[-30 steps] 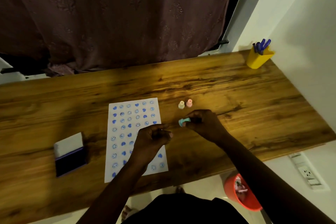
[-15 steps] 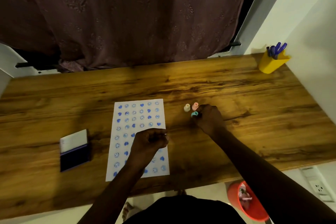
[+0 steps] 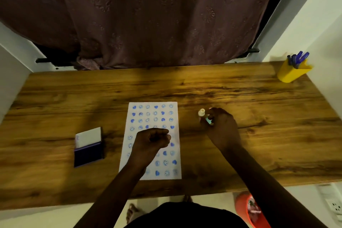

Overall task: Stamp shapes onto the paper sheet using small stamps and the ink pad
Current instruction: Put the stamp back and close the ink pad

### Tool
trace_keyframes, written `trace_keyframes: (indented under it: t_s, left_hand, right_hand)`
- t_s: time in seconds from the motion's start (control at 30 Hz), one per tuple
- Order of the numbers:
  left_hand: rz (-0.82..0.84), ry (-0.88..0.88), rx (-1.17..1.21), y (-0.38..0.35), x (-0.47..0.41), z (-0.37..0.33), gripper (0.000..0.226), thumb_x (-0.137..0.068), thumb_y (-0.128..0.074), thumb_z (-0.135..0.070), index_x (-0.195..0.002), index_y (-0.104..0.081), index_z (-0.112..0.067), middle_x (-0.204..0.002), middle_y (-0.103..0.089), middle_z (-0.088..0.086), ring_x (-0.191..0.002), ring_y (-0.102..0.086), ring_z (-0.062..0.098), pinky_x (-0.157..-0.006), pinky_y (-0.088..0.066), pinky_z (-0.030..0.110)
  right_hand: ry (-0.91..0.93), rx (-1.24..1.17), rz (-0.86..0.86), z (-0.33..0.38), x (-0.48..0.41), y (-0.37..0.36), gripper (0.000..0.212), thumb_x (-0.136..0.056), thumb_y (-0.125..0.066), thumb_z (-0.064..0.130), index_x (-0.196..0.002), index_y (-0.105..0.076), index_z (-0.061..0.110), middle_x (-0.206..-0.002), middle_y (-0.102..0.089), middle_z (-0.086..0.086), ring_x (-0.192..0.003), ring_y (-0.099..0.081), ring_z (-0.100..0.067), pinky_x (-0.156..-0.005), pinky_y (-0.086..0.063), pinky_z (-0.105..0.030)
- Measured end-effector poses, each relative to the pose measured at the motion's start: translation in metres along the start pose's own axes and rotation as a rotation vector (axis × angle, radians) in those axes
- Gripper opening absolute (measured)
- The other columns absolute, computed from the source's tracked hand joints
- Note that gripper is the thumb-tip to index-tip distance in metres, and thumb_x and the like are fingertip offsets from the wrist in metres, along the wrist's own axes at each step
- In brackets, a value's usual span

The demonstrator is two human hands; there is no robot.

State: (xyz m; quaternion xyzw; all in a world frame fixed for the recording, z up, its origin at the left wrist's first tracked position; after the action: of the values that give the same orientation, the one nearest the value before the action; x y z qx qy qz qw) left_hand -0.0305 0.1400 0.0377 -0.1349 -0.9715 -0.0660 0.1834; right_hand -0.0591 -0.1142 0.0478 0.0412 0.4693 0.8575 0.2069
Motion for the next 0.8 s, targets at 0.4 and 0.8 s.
trace_keyframes:
  t_s: [0.4, 0.8]
  left_hand:
    - [-0.233, -0.031, 0.011, 0.109, 0.02, 0.015, 0.018, -0.086, -0.08, -0.008, -0.099, -0.08, -0.021, -0.096, -0.082, 0.005, -0.092, -0.079, 0.021, -0.085, -0.064, 0.039]
    - [-0.472, -0.02, 0.005, 0.245, 0.033, 0.049, 0.019, -0.082, -0.079, -0.006, -0.085, -0.08, -0.025, -0.079, -0.079, 0.002, -0.079, -0.075, 0.032, -0.066, -0.061, 0.031]
  right_hand:
    - [0.065, -0.263, 0.302, 0.138, 0.01, -0.072, 0.013, -0.093, -0.071, 0.028, -0.097, -0.081, 0.022, -0.097, -0.079, 0.009, -0.083, -0.07, -0.001, -0.076, -0.048, -0.01]
    - [0.102, -0.225, 0.546, 0.228, 0.016, -0.164, 0.015, -0.088, -0.076, 0.03, -0.094, -0.082, 0.017, -0.094, -0.08, 0.002, -0.089, -0.073, -0.011, -0.082, -0.055, -0.023]
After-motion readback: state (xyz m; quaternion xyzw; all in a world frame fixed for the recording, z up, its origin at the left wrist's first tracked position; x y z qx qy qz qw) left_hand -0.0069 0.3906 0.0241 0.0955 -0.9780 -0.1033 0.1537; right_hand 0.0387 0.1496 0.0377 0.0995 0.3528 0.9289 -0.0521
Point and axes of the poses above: each hand's wrist, its own x-axis away from the middle knuckle, its own y-axis out of the back of the hand, z = x × y, the point moved 1 cm from there along -x, towards the middle knuckle
